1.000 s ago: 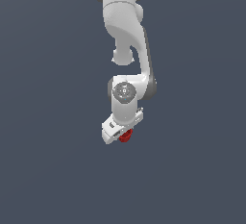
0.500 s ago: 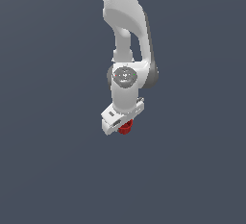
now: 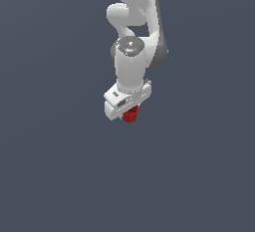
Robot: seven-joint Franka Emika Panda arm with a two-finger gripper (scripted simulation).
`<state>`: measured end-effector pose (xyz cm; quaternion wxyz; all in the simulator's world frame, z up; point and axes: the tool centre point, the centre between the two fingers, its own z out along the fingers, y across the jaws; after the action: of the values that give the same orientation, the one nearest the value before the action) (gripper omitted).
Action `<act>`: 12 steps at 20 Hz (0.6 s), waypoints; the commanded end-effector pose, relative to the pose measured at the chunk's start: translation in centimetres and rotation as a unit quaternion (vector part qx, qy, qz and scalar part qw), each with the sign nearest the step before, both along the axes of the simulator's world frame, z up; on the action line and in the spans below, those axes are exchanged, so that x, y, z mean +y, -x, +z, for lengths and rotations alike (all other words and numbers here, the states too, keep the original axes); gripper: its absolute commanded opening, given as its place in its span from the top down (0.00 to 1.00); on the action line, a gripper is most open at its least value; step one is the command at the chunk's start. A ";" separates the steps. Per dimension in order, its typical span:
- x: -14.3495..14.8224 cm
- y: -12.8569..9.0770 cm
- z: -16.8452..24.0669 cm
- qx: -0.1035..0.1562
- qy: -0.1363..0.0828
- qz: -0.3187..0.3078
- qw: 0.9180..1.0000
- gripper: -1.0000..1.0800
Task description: Pick up the object and move it to a goal position.
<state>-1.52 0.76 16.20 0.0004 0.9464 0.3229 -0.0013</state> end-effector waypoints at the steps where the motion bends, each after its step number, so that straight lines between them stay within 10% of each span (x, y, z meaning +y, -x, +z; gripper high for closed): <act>1: 0.1 1.2 2.1 -0.001 0.000 0.000 1.000 1.00; 12: 0.4 6.1 10.4 -0.001 -0.001 0.000 1.000 1.00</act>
<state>-6.99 1.09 25.52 0.0003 0.9464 0.3231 -0.0007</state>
